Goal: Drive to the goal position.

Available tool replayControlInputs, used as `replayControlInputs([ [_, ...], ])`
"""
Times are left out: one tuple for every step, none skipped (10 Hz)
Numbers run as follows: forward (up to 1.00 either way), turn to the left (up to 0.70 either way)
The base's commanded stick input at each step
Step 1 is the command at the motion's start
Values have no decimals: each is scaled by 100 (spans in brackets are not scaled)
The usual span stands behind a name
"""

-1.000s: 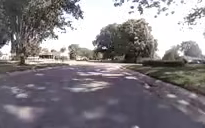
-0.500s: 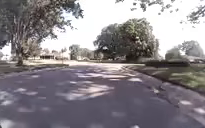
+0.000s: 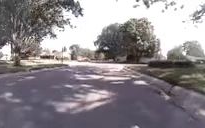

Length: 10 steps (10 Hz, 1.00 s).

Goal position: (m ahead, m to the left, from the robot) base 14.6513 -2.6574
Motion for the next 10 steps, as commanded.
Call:
replayControlInputs([
  [70, 3],
  [70, 3],
  [70, 3],
  [70, -35],
  [70, -29],
  [70, 3],
  [70, 3],
  [70, 3],
  [70, 3],
  [70, 3],
])
